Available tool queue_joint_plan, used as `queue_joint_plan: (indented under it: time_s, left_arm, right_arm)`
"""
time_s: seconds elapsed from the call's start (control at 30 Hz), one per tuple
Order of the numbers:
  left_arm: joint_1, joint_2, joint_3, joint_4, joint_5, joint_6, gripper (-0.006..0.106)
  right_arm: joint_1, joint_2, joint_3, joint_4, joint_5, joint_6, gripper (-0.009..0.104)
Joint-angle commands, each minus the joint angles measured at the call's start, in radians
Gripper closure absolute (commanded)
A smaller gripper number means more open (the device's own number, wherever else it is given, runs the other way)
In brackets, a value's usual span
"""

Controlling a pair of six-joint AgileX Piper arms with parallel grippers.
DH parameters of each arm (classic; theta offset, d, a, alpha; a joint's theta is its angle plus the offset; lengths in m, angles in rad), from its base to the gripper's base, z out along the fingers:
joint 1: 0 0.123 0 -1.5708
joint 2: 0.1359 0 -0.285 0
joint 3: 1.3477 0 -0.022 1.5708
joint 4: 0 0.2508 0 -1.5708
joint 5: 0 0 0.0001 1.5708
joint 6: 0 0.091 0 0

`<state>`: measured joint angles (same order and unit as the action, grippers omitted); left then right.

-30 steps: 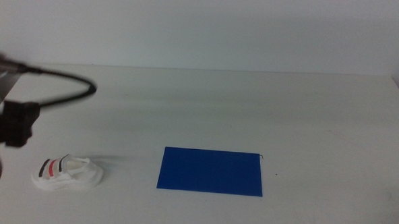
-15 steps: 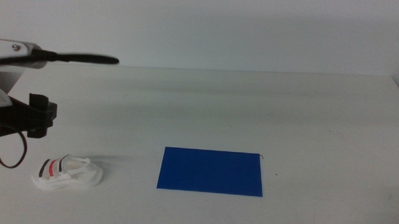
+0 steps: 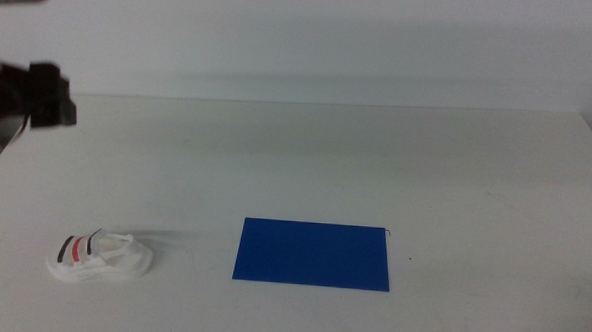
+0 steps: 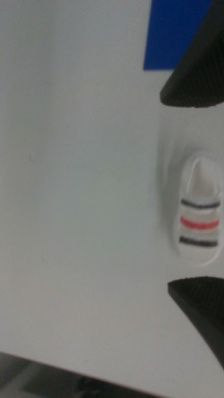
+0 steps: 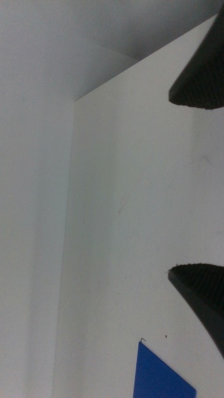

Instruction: Use one arm to grab the shoe from the table and place it on the mat.

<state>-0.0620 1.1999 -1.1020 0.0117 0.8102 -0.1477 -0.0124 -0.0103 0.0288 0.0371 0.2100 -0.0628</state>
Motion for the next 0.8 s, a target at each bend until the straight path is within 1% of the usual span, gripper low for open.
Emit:
queue_joint_plan:
  time_s: [0.0, 0.13, 0.23, 0.4, 0.63, 0.67, 0.77]
  left_arm:
    - [-0.004, 0.040, -0.122, -0.012, 0.057, -0.090, 0.007]
    - [-0.004, 0.133, -0.252, -0.012, 0.166, -0.203, 0.007]
    - [-0.004, 0.189, -0.319, -0.012, 0.214, -0.343, 0.007]
    - [-0.004, 0.252, -0.338, -0.006, 0.266, -0.672, 0.007]
    - [-0.004, 0.306, -0.338, 0.023, 0.424, -1.225, 0.007]
    - [-0.004, 0.310, -0.338, 0.028, 0.450, -1.287, 0.007]
    - [-0.004, 0.320, -0.338, 0.027, 0.483, -1.388, 0.007]
  right_arm:
    - [-0.001, -0.026, 0.005, -0.009, -0.076, -0.008, 0.031]
    - [-0.001, -0.026, 0.005, -0.009, -0.076, -0.008, 0.031]
    - [-0.001, -0.026, 0.005, -0.009, -0.076, -0.008, 0.031]
    - [-0.001, -0.026, 0.005, -0.009, -0.076, -0.008, 0.031]
    - [-0.001, -0.026, 0.005, -0.009, -0.076, -0.008, 0.031]
    - [-0.001, -0.026, 0.005, -0.009, -0.076, -0.008, 0.031]
    - [-0.001, -0.026, 0.005, -0.009, -0.076, -0.008, 0.031]
